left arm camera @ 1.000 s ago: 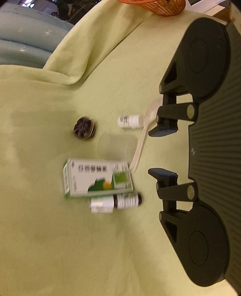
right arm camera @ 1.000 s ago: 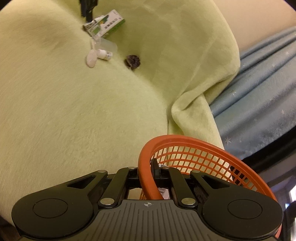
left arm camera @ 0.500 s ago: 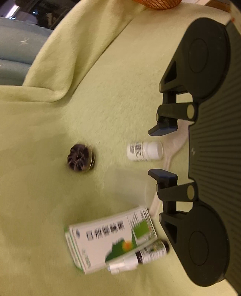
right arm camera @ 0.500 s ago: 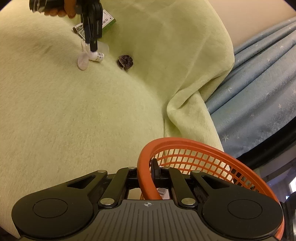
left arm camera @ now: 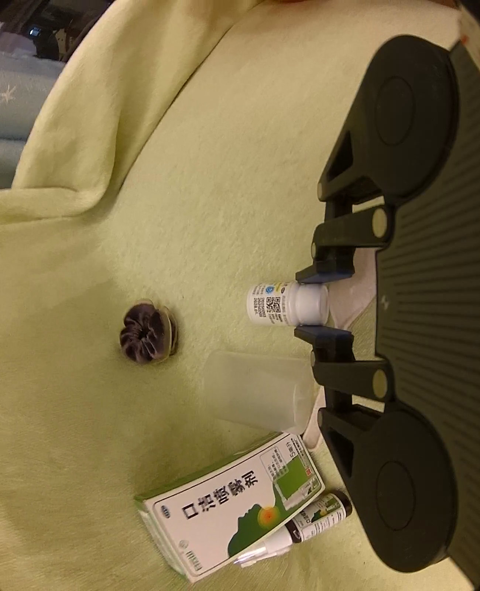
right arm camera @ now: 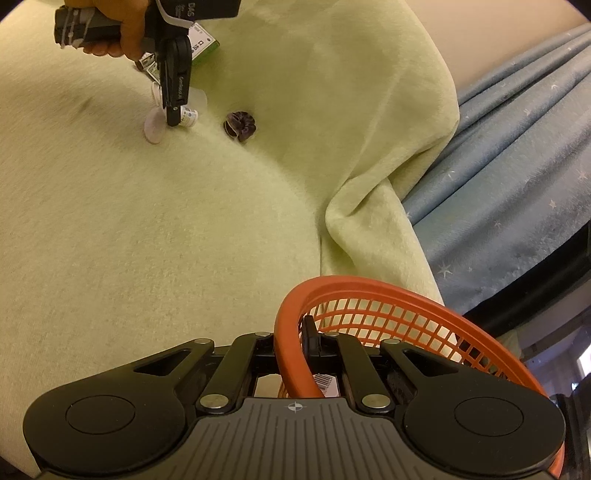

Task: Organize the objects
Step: 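Grasp the white pill bottle with the left tool, then carry the pill bottle with the left tool into the wastebasket and release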

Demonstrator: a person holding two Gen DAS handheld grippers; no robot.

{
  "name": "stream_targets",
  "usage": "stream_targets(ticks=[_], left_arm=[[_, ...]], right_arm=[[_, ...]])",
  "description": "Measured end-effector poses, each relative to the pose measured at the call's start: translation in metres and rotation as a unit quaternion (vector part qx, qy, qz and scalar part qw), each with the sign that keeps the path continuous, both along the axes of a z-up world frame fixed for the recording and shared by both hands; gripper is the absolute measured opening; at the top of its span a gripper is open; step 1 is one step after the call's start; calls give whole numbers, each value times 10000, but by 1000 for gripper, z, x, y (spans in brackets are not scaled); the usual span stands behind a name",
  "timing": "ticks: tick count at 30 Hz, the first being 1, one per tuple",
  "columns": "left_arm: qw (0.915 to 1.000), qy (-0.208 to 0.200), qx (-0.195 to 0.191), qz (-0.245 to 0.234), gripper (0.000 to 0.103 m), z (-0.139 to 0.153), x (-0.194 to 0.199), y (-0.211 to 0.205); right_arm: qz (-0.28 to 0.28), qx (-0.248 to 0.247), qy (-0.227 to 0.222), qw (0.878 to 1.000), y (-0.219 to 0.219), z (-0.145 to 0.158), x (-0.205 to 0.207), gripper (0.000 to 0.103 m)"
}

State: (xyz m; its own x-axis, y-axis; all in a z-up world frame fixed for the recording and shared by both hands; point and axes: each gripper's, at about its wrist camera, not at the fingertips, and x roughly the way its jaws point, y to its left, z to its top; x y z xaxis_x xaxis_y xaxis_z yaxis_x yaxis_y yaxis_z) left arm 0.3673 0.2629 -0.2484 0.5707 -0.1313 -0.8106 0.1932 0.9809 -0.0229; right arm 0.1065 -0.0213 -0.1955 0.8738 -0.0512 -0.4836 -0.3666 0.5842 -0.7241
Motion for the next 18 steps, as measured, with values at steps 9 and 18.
stream_targets(ticks=[9, 18], left_arm=[[9980, -162, -202, -584, 19, 47, -22, -19], [9824, -361, -633, -1720, 19, 110, -48, -85]], right_arm=[[-75, 65, -22, 9999, 0, 0, -2, 2], [-142, 104, -73, 9998, 0, -1, -3, 2]])
